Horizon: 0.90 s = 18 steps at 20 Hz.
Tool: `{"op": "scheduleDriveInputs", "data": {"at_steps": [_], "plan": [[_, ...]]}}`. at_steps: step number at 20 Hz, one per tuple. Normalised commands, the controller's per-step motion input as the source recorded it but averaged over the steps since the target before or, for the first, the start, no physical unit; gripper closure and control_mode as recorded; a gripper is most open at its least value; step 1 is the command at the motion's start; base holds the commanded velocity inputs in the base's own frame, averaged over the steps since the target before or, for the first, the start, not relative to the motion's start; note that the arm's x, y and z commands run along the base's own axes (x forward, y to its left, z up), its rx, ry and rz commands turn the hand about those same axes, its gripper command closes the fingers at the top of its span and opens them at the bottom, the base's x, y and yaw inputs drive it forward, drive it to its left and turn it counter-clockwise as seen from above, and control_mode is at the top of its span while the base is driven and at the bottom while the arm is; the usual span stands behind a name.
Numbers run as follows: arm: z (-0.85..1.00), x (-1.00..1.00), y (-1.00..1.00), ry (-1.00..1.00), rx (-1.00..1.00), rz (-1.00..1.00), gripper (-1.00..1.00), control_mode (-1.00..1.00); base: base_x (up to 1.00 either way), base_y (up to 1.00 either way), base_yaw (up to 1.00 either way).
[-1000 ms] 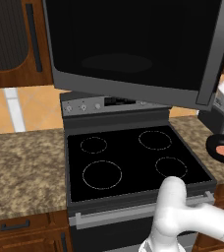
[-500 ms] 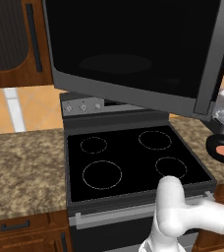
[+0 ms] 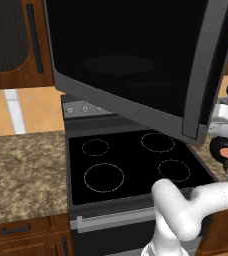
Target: Open the microwave, place the bowl with waffle inside the microwave, then close the microwave door and turn it on.
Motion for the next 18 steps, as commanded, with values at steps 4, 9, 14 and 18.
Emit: {"op": "scheduleDriveInputs", "data": {"at_steps": [4,9,14,18], "plan": [[0.45,-0.95,1.0,0.13,-0.51,0.53,1.0,-1.0,0.0,0.0,0.0],[0.5,-0.89,1.0,0.07,-0.49,0.46,1.0,-1.0,0.0,0.0,0.0],[0.58,-0.81,0.97,0.01,-0.43,0.35,1.0,-1.0,0.0,0.0,0.0],[0.12,-0.82,-0.52,-0.16,0.08,-0.14,1.0,-1.0,0.0,0.0,0.0]]}}
